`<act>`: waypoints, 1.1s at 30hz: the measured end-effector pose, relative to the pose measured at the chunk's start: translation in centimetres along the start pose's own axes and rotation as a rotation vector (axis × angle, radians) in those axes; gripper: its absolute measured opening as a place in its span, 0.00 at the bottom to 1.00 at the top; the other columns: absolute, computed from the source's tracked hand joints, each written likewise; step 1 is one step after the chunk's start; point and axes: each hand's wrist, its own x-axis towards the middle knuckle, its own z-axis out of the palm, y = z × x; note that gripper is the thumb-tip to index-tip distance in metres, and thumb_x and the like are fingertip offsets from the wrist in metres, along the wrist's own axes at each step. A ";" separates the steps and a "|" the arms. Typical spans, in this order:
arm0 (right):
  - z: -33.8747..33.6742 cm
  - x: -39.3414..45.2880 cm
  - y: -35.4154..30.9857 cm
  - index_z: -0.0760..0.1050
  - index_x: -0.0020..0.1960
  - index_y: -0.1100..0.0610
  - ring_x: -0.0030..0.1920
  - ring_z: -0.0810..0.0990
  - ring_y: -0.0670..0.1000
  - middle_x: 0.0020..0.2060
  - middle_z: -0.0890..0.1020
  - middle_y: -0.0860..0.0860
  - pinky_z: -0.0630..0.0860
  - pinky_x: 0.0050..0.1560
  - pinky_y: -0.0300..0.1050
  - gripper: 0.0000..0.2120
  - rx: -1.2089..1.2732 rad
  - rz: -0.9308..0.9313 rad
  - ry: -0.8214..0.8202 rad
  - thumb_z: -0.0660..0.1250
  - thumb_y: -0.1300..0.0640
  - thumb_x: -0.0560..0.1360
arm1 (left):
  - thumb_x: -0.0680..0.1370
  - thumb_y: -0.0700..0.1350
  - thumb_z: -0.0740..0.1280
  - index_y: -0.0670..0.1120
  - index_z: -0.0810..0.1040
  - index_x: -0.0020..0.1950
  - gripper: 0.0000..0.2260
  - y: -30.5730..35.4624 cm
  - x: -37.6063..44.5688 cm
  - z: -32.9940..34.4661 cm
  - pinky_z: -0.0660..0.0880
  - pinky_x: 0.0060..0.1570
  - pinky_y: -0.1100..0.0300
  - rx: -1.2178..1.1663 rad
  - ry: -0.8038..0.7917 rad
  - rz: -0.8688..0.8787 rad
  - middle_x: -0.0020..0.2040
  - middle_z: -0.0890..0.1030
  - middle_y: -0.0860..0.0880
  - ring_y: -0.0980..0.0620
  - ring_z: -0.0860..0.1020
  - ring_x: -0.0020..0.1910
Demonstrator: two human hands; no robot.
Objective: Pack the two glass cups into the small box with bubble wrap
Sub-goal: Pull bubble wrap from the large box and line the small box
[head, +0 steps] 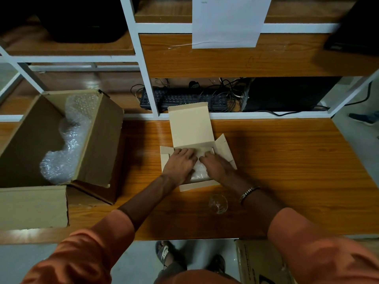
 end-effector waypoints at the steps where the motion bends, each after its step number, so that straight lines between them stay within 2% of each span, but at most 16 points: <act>1: 0.1 -0.1 0.1 0.78 0.60 0.56 0.53 0.83 0.60 0.58 0.77 0.56 0.81 0.52 0.55 0.16 -0.020 -0.002 -0.016 0.69 0.69 0.75 | 0.81 0.56 0.67 0.45 0.77 0.71 0.22 0.1 0.1 0.1 0.65 0.72 0.48 -0.010 -0.020 -0.005 0.73 0.73 0.42 0.43 0.71 0.71; 3: -0.2 -0.3 0.3 0.79 0.55 0.57 0.54 0.82 0.60 0.58 0.77 0.56 0.80 0.50 0.54 0.12 -0.072 -0.023 -0.027 0.69 0.69 0.74 | 0.81 0.58 0.66 0.44 0.78 0.70 0.23 0.0 0.3 0.6 0.60 0.77 0.47 -0.022 -0.098 -0.051 0.75 0.73 0.41 0.42 0.69 0.74; 5: -1.0 -0.4 0.5 0.81 0.55 0.56 0.61 0.77 0.60 0.63 0.76 0.57 0.78 0.55 0.55 0.12 -0.173 -0.100 0.014 0.72 0.67 0.73 | 0.79 0.63 0.66 0.44 0.80 0.67 0.27 -0.3 0.6 0.9 0.54 0.81 0.45 -0.024 -0.195 -0.087 0.72 0.77 0.42 0.43 0.70 0.75; 7: -1.7 -0.2 0.9 0.81 0.63 0.55 0.68 0.72 0.59 0.69 0.73 0.57 0.73 0.64 0.55 0.20 -0.285 -0.215 0.043 0.75 0.63 0.71 | 0.76 0.69 0.66 0.43 0.81 0.63 0.32 -0.5 0.9 1.1 0.49 0.82 0.43 -0.005 -0.249 -0.080 0.66 0.82 0.43 0.45 0.74 0.73; 10: -2.3 0.3 1.6 0.74 0.73 0.54 0.74 0.69 0.59 0.75 0.71 0.56 0.70 0.71 0.56 0.31 -0.313 -0.350 -0.017 0.75 0.65 0.72 | 0.74 0.73 0.66 0.43 0.81 0.61 0.35 -0.6 1.3 1.6 0.43 0.82 0.42 -0.016 -0.262 -0.070 0.60 0.85 0.45 0.46 0.78 0.69; 12: -2.4 0.8 1.9 0.73 0.74 0.53 0.73 0.71 0.58 0.74 0.73 0.55 0.72 0.69 0.57 0.30 -0.372 -0.404 -0.074 0.73 0.65 0.73 | 0.72 0.75 0.66 0.43 0.80 0.64 0.38 -0.8 1.6 2.1 0.41 0.82 0.40 -0.020 -0.278 -0.079 0.62 0.84 0.45 0.45 0.77 0.69; 14: -2.1 1.3 2.1 0.73 0.73 0.52 0.71 0.73 0.56 0.70 0.77 0.53 0.71 0.68 0.57 0.26 -0.471 -0.426 -0.146 0.72 0.62 0.76 | 0.73 0.75 0.64 0.43 0.81 0.63 0.38 -0.9 1.6 2.4 0.39 0.81 0.38 0.010 -0.320 -0.062 0.60 0.85 0.45 0.44 0.78 0.68; 15: -1.9 1.6 2.2 0.73 0.72 0.51 0.71 0.73 0.56 0.69 0.78 0.53 0.69 0.70 0.58 0.24 -0.527 -0.425 -0.190 0.71 0.60 0.77 | 0.75 0.74 0.63 0.42 0.82 0.60 0.36 -0.8 1.6 2.7 0.39 0.81 0.37 0.031 -0.341 -0.052 0.57 0.85 0.45 0.44 0.78 0.67; 17: -1.2 2.1 2.4 0.71 0.74 0.51 0.74 0.70 0.57 0.71 0.77 0.53 0.62 0.75 0.61 0.24 -0.608 -0.411 -0.249 0.69 0.55 0.79 | 0.77 0.73 0.62 0.41 0.82 0.58 0.35 -0.6 1.7 2.9 0.38 0.80 0.36 0.073 -0.376 -0.046 0.52 0.86 0.44 0.43 0.79 0.66; 19: -0.7 2.3 2.6 0.66 0.78 0.52 0.78 0.66 0.58 0.76 0.72 0.55 0.56 0.79 0.63 0.29 -0.622 -0.382 -0.257 0.69 0.50 0.80 | 0.78 0.70 0.61 0.39 0.81 0.62 0.35 -0.4 1.6 2.9 0.37 0.81 0.37 0.103 -0.376 -0.044 0.55 0.86 0.43 0.42 0.77 0.70; 22: -0.2 2.1 2.7 0.56 0.83 0.55 0.81 0.61 0.57 0.82 0.62 0.57 0.52 0.80 0.64 0.35 -0.604 -0.356 -0.244 0.67 0.49 0.81 | 0.82 0.65 0.60 0.38 0.71 0.77 0.35 0.0 1.4 2.4 0.38 0.81 0.38 0.121 -0.381 -0.052 0.73 0.77 0.41 0.40 0.63 0.81; 23: 0.0 2.0 2.7 0.53 0.84 0.56 0.82 0.59 0.56 0.83 0.59 0.58 0.51 0.80 0.64 0.36 -0.592 -0.347 -0.248 0.66 0.50 0.82 | 0.83 0.64 0.60 0.39 0.68 0.79 0.35 0.1 1.4 2.2 0.36 0.81 0.38 0.126 -0.385 -0.053 0.77 0.74 0.42 0.41 0.60 0.83; 26: 0.3 1.7 2.7 0.50 0.85 0.56 0.82 0.60 0.54 0.84 0.54 0.58 0.48 0.81 0.64 0.37 -0.531 -0.320 -0.253 0.65 0.53 0.83 | 0.82 0.63 0.61 0.40 0.66 0.81 0.35 0.6 1.7 2.1 0.37 0.81 0.39 0.152 -0.406 -0.066 0.79 0.71 0.43 0.42 0.58 0.84; 29: -0.2 1.8 2.5 0.53 0.84 0.55 0.81 0.63 0.56 0.83 0.58 0.57 0.52 0.80 0.63 0.38 -0.515 -0.309 -0.204 0.68 0.51 0.81 | 0.83 0.60 0.63 0.39 0.70 0.77 0.31 0.5 1.8 2.6 0.38 0.81 0.39 0.144 -0.430 -0.081 0.75 0.75 0.42 0.41 0.62 0.82; 31: -0.3 1.8 2.4 0.58 0.82 0.53 0.77 0.67 0.59 0.80 0.65 0.56 0.57 0.77 0.63 0.37 -0.537 -0.308 -0.179 0.70 0.49 0.79 | 0.80 0.65 0.63 0.39 0.77 0.72 0.33 0.4 1.8 3.0 0.36 0.81 0.39 0.111 -0.425 -0.082 0.68 0.82 0.42 0.41 0.69 0.78; 33: -0.6 1.8 2.1 0.63 0.80 0.52 0.74 0.69 0.59 0.76 0.71 0.53 0.61 0.73 0.63 0.35 -0.555 -0.299 -0.170 0.71 0.48 0.77 | 0.79 0.68 0.63 0.39 0.79 0.68 0.35 0.4 1.8 3.1 0.39 0.81 0.38 0.090 -0.404 -0.093 0.64 0.84 0.43 0.41 0.73 0.75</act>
